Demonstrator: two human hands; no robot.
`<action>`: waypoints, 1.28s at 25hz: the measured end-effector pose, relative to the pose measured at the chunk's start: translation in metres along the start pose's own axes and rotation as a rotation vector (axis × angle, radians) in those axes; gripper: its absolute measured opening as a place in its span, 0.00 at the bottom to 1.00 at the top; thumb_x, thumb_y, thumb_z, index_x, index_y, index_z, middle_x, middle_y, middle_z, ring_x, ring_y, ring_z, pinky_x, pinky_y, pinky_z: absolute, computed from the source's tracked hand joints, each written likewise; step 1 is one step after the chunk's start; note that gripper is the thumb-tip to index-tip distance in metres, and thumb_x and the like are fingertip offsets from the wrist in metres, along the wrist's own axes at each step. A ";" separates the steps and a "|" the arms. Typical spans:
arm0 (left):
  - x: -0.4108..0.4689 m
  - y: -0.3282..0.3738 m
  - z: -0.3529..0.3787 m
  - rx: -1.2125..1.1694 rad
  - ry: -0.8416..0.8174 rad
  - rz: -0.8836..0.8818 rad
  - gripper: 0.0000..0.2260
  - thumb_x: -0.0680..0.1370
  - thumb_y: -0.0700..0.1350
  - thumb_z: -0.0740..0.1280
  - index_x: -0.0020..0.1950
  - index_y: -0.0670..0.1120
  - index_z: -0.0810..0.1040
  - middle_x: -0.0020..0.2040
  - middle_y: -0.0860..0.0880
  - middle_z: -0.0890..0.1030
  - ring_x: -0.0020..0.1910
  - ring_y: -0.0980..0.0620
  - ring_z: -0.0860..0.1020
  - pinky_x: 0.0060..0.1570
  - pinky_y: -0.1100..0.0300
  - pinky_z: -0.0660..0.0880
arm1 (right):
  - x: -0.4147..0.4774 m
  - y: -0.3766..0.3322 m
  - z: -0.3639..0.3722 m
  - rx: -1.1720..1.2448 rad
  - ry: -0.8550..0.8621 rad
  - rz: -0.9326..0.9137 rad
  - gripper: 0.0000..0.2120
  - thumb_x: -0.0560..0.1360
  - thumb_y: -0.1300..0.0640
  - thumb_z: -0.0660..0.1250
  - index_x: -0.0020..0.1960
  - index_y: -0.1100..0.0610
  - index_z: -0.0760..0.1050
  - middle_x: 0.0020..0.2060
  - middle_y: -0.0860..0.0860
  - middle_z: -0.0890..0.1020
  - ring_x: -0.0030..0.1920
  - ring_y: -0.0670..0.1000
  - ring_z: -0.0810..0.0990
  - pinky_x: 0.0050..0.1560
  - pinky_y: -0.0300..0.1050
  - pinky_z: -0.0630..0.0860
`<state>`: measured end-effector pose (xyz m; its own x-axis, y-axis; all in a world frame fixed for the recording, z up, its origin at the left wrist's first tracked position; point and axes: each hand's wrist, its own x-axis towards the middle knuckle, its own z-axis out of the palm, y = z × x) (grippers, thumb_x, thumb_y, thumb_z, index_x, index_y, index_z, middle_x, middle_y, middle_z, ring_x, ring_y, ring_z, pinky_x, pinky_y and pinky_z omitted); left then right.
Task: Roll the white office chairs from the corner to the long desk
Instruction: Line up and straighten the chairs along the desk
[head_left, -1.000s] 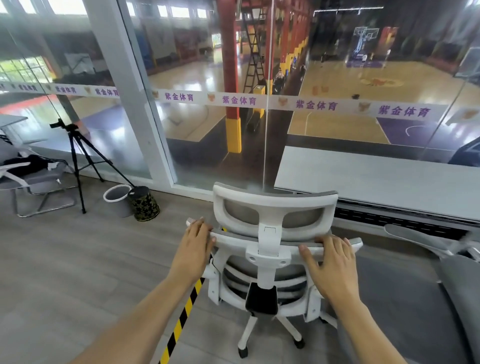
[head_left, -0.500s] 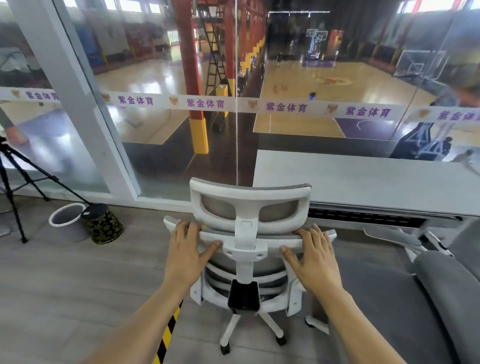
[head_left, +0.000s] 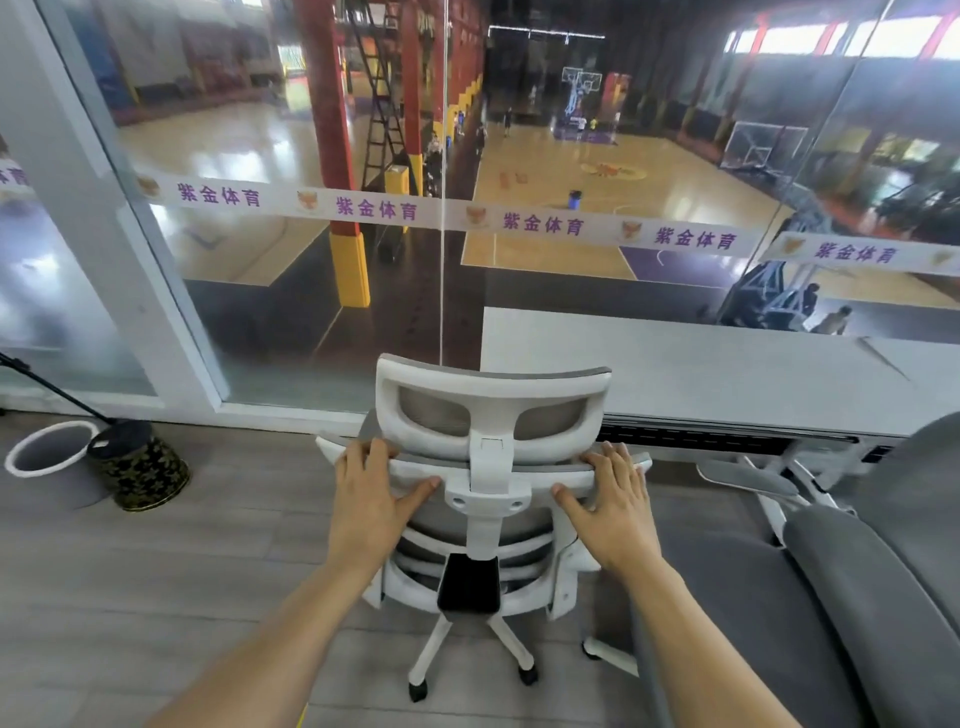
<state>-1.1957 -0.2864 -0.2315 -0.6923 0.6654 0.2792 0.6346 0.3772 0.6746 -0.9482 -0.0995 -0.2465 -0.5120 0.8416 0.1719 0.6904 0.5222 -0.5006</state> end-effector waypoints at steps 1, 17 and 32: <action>0.000 0.001 0.000 -0.002 0.003 -0.004 0.26 0.69 0.64 0.74 0.57 0.50 0.70 0.58 0.50 0.69 0.63 0.46 0.65 0.59 0.49 0.73 | 0.000 -0.001 0.000 0.000 0.001 0.003 0.35 0.75 0.30 0.58 0.75 0.49 0.64 0.81 0.50 0.57 0.82 0.46 0.43 0.81 0.49 0.40; 0.007 -0.005 -0.006 0.021 -0.012 0.016 0.27 0.69 0.62 0.75 0.58 0.48 0.70 0.58 0.50 0.69 0.61 0.47 0.67 0.57 0.57 0.68 | -0.009 -0.010 0.012 0.032 0.076 0.058 0.38 0.73 0.27 0.53 0.74 0.49 0.65 0.77 0.49 0.63 0.81 0.49 0.47 0.80 0.53 0.53; -0.092 0.027 0.016 0.138 -0.190 0.236 0.17 0.75 0.45 0.69 0.62 0.47 0.74 0.64 0.48 0.73 0.63 0.44 0.70 0.62 0.47 0.71 | -0.062 -0.019 -0.013 0.179 0.109 0.177 0.27 0.79 0.54 0.66 0.76 0.49 0.65 0.74 0.47 0.69 0.73 0.53 0.66 0.72 0.50 0.66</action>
<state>-1.1095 -0.3268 -0.2499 -0.4524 0.8480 0.2760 0.8194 0.2732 0.5039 -0.9230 -0.1602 -0.2365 -0.3266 0.9327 0.1531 0.6579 0.3406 -0.6717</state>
